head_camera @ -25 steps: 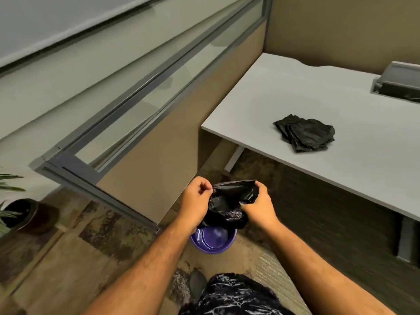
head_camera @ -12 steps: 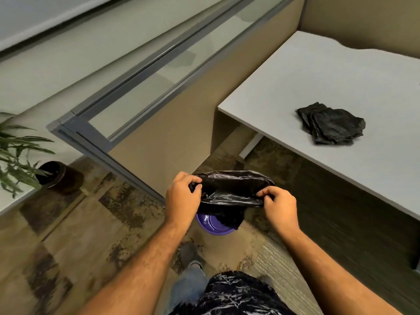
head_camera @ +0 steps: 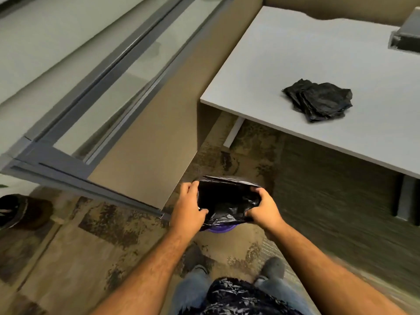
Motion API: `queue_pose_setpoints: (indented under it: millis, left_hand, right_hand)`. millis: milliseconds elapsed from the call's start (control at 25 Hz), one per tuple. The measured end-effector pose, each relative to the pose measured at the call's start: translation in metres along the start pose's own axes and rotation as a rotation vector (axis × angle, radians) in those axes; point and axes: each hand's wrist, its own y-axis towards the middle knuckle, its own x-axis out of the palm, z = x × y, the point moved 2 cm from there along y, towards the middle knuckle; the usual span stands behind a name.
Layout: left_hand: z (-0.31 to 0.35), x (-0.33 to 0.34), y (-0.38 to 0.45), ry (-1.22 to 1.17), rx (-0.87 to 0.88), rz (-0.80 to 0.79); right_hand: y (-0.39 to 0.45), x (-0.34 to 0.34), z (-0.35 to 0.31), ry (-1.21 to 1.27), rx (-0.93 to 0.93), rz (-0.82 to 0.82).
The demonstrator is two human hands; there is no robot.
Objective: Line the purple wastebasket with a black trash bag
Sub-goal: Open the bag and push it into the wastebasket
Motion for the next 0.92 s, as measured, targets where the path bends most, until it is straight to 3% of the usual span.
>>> queue_pose_setpoints:
  millis: [200,440,640,800,920]
  left_hand:
    - [-0.066,0.028,0.047,-0.065,0.092,-0.280]
    - [-0.135,0.116,0.104,-0.180,0.048,-0.202]
    - [-0.196,0.218,0.172,0.017,0.047,-0.259]
    - [-0.241,0.289,0.236,0.195,0.050,-0.343]
    - [-0.257,0.313,0.272,0.314,0.037,-0.348]
  right_hand:
    - [0.029,0.059,0.033,0.106,0.151,0.198]
    - [0.109,0.129,0.114,0.177,0.286,0.352]
    - [0.210,0.135,0.182,-0.077,0.209,0.318]
    - [0.297,0.130,0.232,-0.457,0.068,0.143]
    - [0.347,0.127,0.260,-0.581,-0.023,0.054]
